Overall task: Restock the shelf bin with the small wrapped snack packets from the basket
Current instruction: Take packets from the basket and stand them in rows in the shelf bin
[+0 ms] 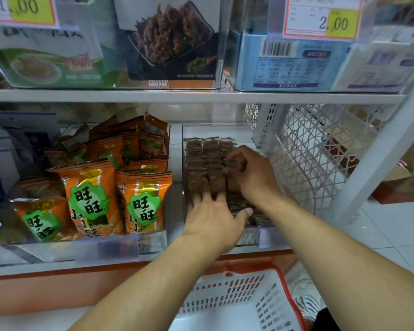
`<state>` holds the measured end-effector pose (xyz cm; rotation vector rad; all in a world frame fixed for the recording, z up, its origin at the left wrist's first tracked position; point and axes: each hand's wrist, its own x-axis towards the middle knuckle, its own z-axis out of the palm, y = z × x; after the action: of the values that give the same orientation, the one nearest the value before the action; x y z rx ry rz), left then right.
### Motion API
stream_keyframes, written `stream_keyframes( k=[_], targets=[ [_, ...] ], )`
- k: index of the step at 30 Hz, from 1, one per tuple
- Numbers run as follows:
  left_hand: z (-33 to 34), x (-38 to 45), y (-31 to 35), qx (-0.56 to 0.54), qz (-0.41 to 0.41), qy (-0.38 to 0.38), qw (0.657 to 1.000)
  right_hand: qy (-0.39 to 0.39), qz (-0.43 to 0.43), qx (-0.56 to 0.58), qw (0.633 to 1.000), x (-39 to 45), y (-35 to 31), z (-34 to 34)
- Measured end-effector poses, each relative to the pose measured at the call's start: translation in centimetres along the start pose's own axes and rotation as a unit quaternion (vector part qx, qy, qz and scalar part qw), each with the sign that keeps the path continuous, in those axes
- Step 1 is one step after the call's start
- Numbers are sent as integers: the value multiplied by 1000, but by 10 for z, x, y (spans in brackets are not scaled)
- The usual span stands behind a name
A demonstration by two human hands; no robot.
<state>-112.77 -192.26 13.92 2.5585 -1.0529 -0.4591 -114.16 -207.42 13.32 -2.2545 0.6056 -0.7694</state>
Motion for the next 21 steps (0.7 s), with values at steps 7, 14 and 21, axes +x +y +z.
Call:
stream_keyframes(
  k=[7, 14, 21],
  targets=[
    [7, 10, 1, 58, -16, -10, 998, -23, 60, -18, 998, -2, 15, -20],
    [12, 17, 0, 106, -12, -22, 994, -107, 27, -110, 988, -1, 22, -22],
    [13, 21, -3, 128, 9, -29, 991, -146, 4, -119, 982, 3, 18, -23]
  ],
)
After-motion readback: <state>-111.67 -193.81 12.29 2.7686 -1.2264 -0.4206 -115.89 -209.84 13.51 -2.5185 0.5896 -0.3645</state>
